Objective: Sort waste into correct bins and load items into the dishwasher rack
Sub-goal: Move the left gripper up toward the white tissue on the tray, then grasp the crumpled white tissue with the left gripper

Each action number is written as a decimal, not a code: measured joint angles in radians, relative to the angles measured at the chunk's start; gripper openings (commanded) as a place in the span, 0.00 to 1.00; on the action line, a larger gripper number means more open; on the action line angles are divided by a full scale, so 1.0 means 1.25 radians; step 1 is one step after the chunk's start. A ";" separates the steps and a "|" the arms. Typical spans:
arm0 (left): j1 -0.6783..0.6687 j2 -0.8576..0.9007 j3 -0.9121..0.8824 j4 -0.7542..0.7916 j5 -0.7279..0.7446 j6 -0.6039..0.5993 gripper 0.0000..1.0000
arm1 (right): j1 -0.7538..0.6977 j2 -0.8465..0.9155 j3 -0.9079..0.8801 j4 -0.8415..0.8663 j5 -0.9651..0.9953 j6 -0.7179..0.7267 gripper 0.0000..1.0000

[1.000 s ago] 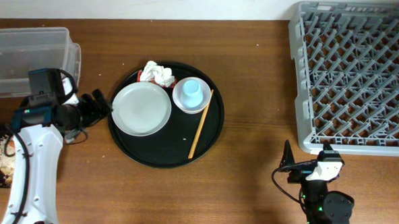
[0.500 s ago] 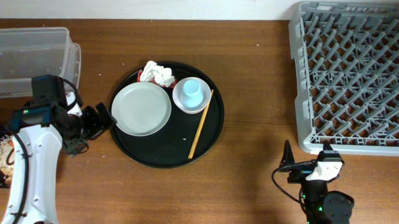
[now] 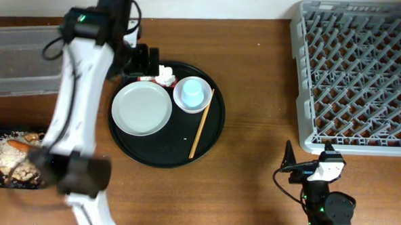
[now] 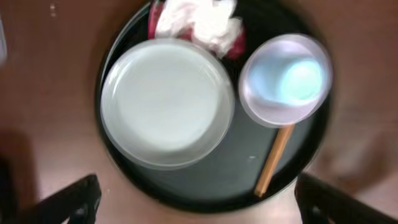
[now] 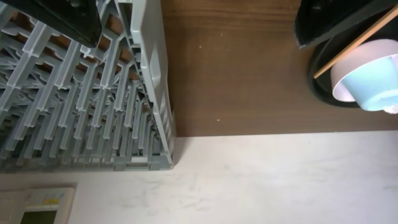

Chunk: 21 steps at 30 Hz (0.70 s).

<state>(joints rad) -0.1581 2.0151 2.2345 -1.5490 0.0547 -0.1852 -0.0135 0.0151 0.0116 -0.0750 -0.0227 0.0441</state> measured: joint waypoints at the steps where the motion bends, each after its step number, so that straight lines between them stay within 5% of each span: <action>1: 0.000 0.065 0.060 -0.009 -0.012 0.005 0.99 | 0.000 -0.001 0.000 0.000 0.000 0.000 0.98; 5: 0.000 0.199 0.119 0.064 -0.034 0.013 0.96 | 0.000 -0.001 0.000 0.000 0.000 0.000 0.98; 15: 0.000 0.211 0.133 0.216 -0.005 0.008 0.98 | 0.000 -0.001 0.000 0.000 0.000 0.000 0.98; 17: 0.000 0.225 0.134 0.241 -0.005 0.008 0.83 | 0.000 -0.001 0.000 0.000 0.000 0.000 0.98; 21: 0.000 0.284 0.134 0.276 -0.005 0.005 0.80 | 0.000 -0.001 0.000 0.000 0.000 0.000 0.98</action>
<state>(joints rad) -0.1577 2.3695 2.4016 -1.2041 0.0486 -0.1787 -0.0135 0.0139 0.0116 -0.0750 -0.0223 0.0444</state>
